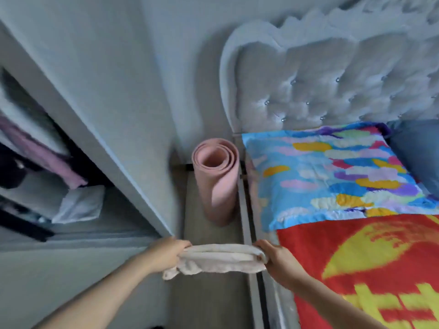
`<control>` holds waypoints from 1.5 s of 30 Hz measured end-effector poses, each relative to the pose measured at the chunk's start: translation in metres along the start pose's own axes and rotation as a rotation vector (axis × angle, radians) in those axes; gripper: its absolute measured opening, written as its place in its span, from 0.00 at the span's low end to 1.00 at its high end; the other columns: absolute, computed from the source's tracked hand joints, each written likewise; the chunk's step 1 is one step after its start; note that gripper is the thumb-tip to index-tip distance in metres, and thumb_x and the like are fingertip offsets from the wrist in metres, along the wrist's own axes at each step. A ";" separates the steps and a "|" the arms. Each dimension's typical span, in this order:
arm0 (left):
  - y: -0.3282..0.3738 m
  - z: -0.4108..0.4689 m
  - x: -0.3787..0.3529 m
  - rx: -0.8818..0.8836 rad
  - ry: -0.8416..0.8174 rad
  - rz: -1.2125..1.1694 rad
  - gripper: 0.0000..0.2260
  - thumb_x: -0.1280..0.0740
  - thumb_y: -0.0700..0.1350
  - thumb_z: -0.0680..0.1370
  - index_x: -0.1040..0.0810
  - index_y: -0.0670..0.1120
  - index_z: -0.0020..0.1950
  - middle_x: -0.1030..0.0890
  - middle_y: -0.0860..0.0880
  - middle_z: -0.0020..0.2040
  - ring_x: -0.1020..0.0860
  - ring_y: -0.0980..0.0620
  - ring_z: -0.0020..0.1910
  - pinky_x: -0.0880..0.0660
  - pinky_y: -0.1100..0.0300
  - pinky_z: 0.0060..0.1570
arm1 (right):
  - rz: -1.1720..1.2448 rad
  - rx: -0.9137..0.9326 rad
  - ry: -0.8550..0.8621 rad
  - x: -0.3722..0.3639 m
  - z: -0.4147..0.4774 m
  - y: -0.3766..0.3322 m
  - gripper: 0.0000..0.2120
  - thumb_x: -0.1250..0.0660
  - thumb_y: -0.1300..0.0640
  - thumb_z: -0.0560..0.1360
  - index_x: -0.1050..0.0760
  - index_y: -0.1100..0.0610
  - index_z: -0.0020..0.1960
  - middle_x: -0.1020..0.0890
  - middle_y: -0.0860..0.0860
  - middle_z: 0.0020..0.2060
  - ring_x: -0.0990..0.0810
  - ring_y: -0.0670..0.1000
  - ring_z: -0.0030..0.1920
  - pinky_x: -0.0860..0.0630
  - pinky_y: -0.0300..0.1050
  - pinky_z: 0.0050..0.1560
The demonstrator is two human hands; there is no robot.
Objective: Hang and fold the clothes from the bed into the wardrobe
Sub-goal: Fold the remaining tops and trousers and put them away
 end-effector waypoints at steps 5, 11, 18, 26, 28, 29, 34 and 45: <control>-0.133 -0.097 -0.005 0.139 0.098 -0.106 0.12 0.40 0.45 0.77 0.25 0.53 0.58 0.20 0.49 0.56 0.22 0.48 0.54 0.28 0.58 0.46 | -0.079 0.217 -0.054 -0.064 0.063 -0.139 0.25 0.51 0.47 0.65 0.27 0.52 0.56 0.22 0.54 0.51 0.21 0.58 0.51 0.28 0.49 0.49; -0.297 -0.222 -0.010 0.300 0.235 -0.442 0.16 0.42 0.37 0.77 0.31 0.51 0.62 0.23 0.52 0.52 0.25 0.51 0.46 0.31 0.60 0.42 | -0.390 0.618 0.050 -0.167 0.100 -0.320 0.34 0.28 0.61 0.56 0.32 0.52 0.60 0.20 0.47 0.39 0.21 0.47 0.29 0.29 0.35 0.24; -0.451 -0.332 -0.068 0.464 0.136 -0.375 0.19 0.42 0.37 0.72 0.27 0.52 0.59 0.21 0.49 0.50 0.24 0.50 0.48 0.34 0.62 0.40 | -0.438 0.580 -0.034 -0.277 0.162 -0.484 0.19 0.45 0.54 0.58 0.33 0.46 0.49 0.21 0.43 0.31 0.21 0.45 0.30 0.33 0.33 0.22; -0.567 -0.302 -0.107 0.529 0.095 -0.398 0.15 0.42 0.39 0.73 0.27 0.48 0.59 0.23 0.50 0.48 0.24 0.50 0.48 0.36 0.62 0.39 | -0.139 0.167 -0.183 -0.346 0.269 -0.511 0.08 0.36 0.60 0.71 0.23 0.55 0.49 0.18 0.54 0.46 0.22 0.57 0.49 0.37 0.41 0.38; -0.598 -0.280 -0.106 0.539 0.118 -0.401 0.13 0.41 0.40 0.75 0.27 0.48 0.58 0.24 0.51 0.47 0.23 0.49 0.49 0.36 0.62 0.39 | -0.087 0.088 -0.184 -0.362 0.300 -0.502 0.07 0.36 0.60 0.71 0.23 0.56 0.48 0.17 0.54 0.44 0.22 0.56 0.47 0.37 0.40 0.37; -0.611 -0.270 -0.108 0.541 0.126 -0.394 0.12 0.41 0.42 0.76 0.28 0.47 0.58 0.24 0.51 0.47 0.23 0.49 0.49 0.36 0.62 0.39 | -0.058 0.044 -0.175 -0.368 0.313 -0.496 0.06 0.36 0.60 0.71 0.23 0.56 0.47 0.18 0.54 0.42 0.22 0.56 0.45 0.36 0.40 0.37; -0.698 -0.193 -0.120 0.536 0.189 -0.336 0.09 0.41 0.48 0.79 0.28 0.49 0.58 0.21 0.51 0.53 0.23 0.49 0.54 0.36 0.60 0.41 | -0.046 -0.118 -0.204 -0.423 0.395 -0.460 0.11 0.35 0.60 0.70 0.29 0.46 0.33 0.24 0.48 0.36 0.28 0.50 0.39 0.35 0.40 0.37; -0.855 0.002 -0.166 0.467 0.177 -0.303 0.10 0.44 0.48 0.81 0.28 0.45 0.56 0.21 0.46 0.55 0.23 0.45 0.55 0.35 0.60 0.41 | 0.315 -0.450 -0.044 -0.541 0.598 -0.384 0.03 0.38 0.64 0.73 0.28 0.57 0.42 0.27 0.56 0.39 0.28 0.52 0.38 0.26 0.41 0.37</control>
Point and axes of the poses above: each hand's wrist, its own z-axis towards the middle knuckle, its own x-axis out of the back of the hand, y = z × x, the point moved 9 cm from there along z, towards the middle knuckle
